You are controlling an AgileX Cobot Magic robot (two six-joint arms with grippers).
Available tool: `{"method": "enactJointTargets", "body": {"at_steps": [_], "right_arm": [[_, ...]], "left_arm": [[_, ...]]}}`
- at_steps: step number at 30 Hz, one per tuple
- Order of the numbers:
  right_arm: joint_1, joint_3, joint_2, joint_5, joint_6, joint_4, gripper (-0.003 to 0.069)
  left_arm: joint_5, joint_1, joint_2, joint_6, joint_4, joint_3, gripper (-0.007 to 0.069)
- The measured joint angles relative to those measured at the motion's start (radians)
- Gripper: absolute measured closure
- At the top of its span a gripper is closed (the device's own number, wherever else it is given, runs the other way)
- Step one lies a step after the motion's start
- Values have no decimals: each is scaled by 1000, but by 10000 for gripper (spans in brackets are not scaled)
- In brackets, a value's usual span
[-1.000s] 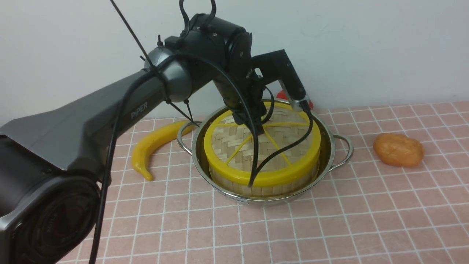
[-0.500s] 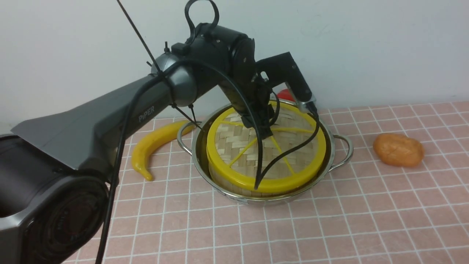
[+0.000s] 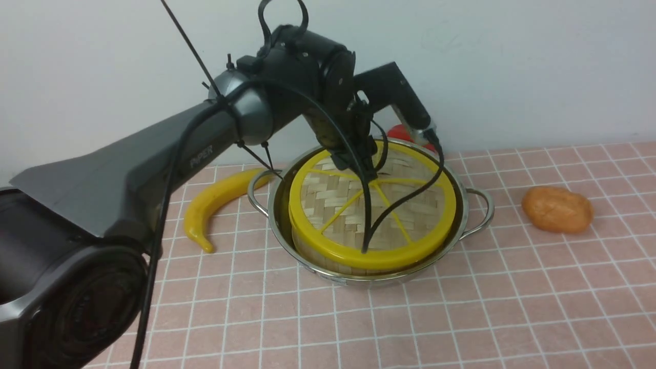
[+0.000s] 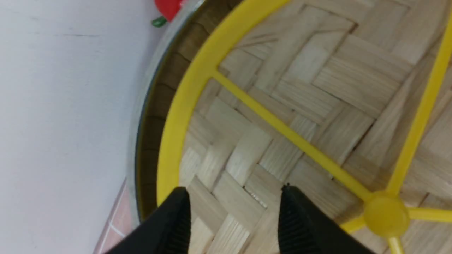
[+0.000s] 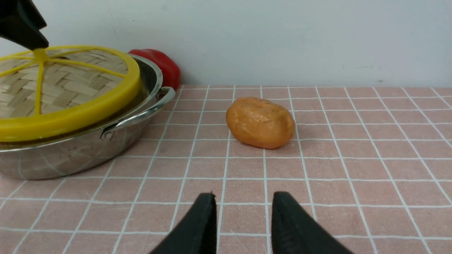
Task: Place the steamer in the pot on the pink tablecloth, and put the lid on the steamer.
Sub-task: 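Place the yellow bamboo steamer lid onto the steamer in the pot with the left gripper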
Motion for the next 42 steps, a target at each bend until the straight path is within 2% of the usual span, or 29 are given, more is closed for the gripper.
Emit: {"method": "enactJointTargets", "body": {"at_steps": [4, 6, 13, 19, 22, 38, 42], "right_arm": [[0, 0, 0, 0, 0, 0, 416], [0, 0, 0, 0, 0, 0, 416], [0, 0, 0, 0, 0, 0, 416], [0, 0, 0, 0, 0, 0, 416], [0, 0, 0, 0, -2, 0, 416], [0, 0, 0, 0, -3, 0, 416], [0, 0, 0, 0, -3, 0, 416]], "left_arm": [[59, 0, -45, -67, -17, -33, 302], [131, 0, -64, -90, -69, -62, 302], [209, 0, -54, -93, -165, -70, 286], [197, 0, -36, -61, -196, -70, 182], [189, 0, -14, -60, -192, -70, 155], [150, 1, 45, -60, -158, -70, 153], [148, 1, 46, -60, -158, -70, 183]]}}
